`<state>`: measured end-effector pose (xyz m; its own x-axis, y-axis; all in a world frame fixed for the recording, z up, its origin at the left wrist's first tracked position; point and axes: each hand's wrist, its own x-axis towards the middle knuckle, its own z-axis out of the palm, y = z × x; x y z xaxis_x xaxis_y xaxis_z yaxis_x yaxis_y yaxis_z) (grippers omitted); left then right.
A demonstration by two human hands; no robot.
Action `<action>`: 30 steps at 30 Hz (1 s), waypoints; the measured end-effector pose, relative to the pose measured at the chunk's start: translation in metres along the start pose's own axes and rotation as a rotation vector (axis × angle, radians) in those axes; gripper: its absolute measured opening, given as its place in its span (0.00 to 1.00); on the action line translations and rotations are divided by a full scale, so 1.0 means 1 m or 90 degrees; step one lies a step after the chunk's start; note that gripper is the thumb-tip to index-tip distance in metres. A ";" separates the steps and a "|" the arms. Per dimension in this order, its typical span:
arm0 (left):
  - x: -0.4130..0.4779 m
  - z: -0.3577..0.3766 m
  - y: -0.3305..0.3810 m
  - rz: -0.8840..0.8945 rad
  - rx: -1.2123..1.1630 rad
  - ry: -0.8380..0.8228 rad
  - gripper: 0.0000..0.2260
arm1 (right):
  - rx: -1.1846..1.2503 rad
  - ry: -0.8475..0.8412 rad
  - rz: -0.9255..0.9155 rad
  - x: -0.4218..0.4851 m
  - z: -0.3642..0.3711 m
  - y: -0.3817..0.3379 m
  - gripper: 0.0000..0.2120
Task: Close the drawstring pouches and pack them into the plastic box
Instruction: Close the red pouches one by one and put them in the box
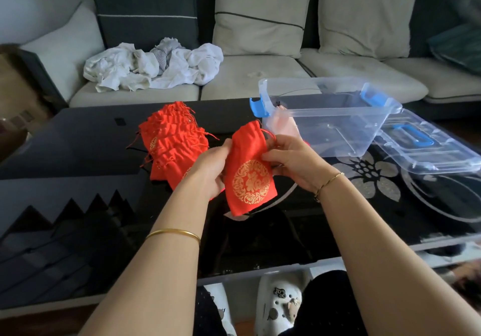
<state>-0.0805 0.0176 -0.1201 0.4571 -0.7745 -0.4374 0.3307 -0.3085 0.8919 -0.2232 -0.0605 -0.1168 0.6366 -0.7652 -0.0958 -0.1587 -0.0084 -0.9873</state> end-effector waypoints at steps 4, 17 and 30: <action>0.000 -0.005 0.000 0.144 0.026 0.058 0.05 | 0.000 0.058 0.025 0.000 0.000 -0.001 0.05; -0.007 -0.009 0.003 0.298 0.064 0.178 0.06 | 0.003 0.038 -0.037 -0.014 -0.009 -0.015 0.14; -0.015 -0.007 0.005 0.331 0.062 0.181 0.05 | -0.143 0.121 -0.022 -0.011 0.002 -0.014 0.10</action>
<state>-0.0794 0.0316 -0.1097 0.7464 -0.6630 0.0572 -0.0667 0.0110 0.9977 -0.2263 -0.0507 -0.1022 0.4951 -0.8687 -0.0165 -0.3161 -0.1624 -0.9347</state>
